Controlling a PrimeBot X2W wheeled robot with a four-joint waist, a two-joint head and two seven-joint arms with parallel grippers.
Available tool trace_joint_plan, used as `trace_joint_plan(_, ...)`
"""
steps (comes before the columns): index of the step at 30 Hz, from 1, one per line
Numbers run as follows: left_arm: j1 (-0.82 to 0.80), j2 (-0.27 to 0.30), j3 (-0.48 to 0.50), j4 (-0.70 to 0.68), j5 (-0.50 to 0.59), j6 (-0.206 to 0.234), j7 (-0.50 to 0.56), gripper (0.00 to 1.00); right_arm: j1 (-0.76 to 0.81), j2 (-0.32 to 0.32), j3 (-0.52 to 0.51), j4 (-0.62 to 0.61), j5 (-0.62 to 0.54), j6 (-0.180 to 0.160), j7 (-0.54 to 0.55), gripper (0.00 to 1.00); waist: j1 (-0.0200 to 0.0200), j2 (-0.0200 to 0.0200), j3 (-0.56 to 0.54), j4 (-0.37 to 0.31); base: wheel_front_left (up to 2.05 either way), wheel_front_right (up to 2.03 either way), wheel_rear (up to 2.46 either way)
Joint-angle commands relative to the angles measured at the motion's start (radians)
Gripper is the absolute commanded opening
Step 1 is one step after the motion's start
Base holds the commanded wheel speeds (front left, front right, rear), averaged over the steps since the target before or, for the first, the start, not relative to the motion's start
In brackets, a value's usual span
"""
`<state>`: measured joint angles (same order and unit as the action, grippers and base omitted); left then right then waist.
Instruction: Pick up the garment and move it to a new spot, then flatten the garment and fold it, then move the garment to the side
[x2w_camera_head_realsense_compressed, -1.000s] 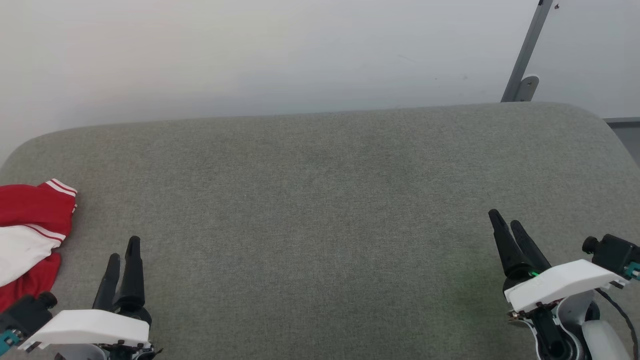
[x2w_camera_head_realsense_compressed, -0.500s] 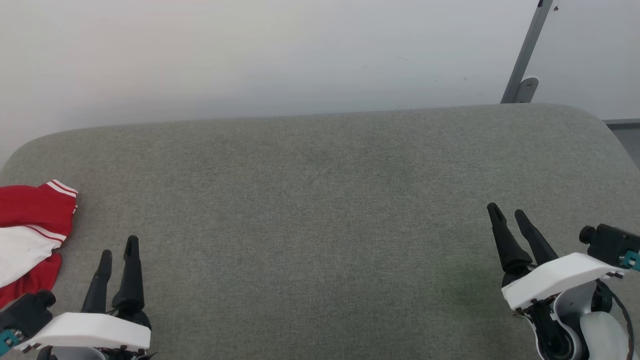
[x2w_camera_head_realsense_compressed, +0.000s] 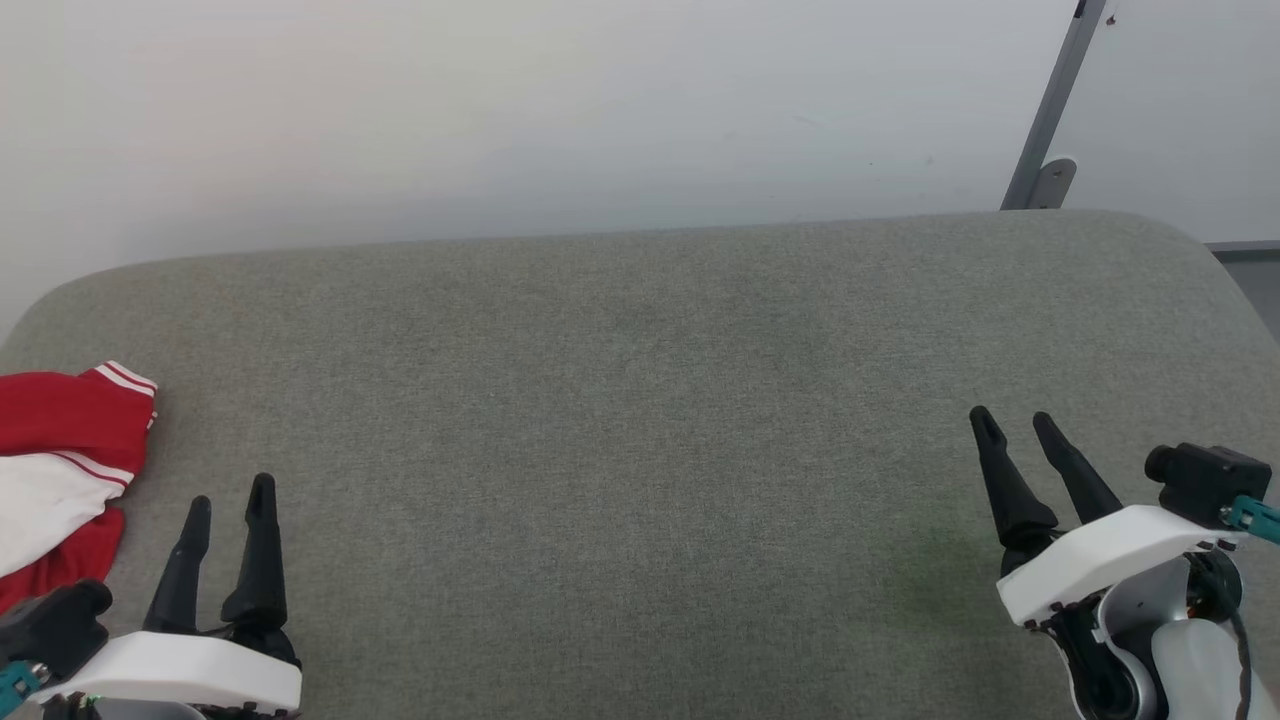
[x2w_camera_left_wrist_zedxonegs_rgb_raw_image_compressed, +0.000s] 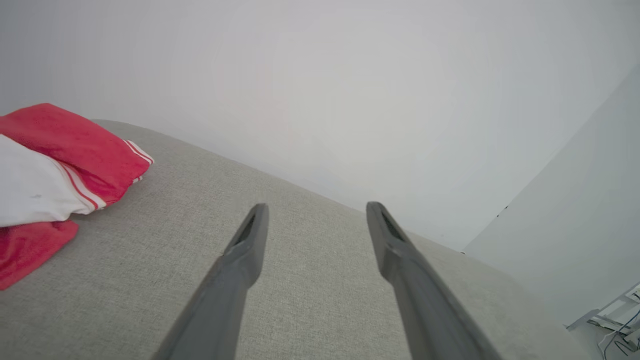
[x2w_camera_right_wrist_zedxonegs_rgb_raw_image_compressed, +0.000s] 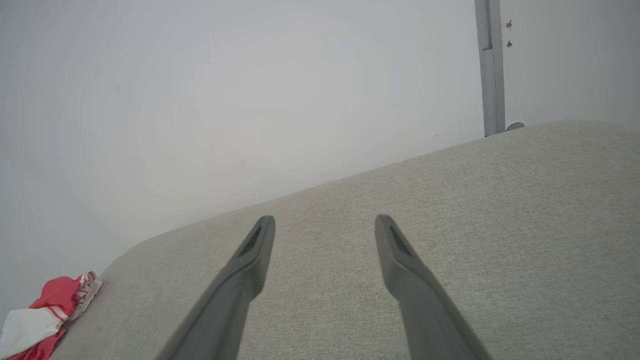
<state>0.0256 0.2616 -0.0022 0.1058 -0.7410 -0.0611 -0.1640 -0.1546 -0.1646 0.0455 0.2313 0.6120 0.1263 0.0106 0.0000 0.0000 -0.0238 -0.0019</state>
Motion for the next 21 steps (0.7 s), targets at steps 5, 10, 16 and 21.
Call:
trace_joint_plan(5,0.01,0.023,-0.006,-0.021,0.049,0.008,-0.018,1.0,-0.023,-0.008,0.005,-0.013,-0.056,0.005,-0.013,1.0,0.0,0.0,-0.002,-0.001,0.0,0.0,0.0)
trace_joint_plan(10,0.016,0.035,-0.011,-0.027,0.076,0.013,-0.027,1.0,-0.02,-0.008,0.005,-0.015,-0.098,0.005,-0.017,1.0,0.0,0.0,-0.003,0.0,0.0,0.0,0.0)
trace_joint_plan(16,0.018,0.051,-0.019,-0.034,0.118,0.016,-0.042,1.0,-0.018,-0.009,0.007,-0.02,-0.153,0.006,-0.023,1.0,0.0,0.0,-0.005,-0.001,0.0,0.0,0.0)
trace_joint_plan(21,0.021,0.058,-0.023,-0.036,0.137,0.017,-0.05,1.0,-0.02,-0.008,0.008,-0.021,-0.174,0.006,-0.024,1.0,0.0,0.0,-0.007,-0.001,0.0,0.0,0.0)
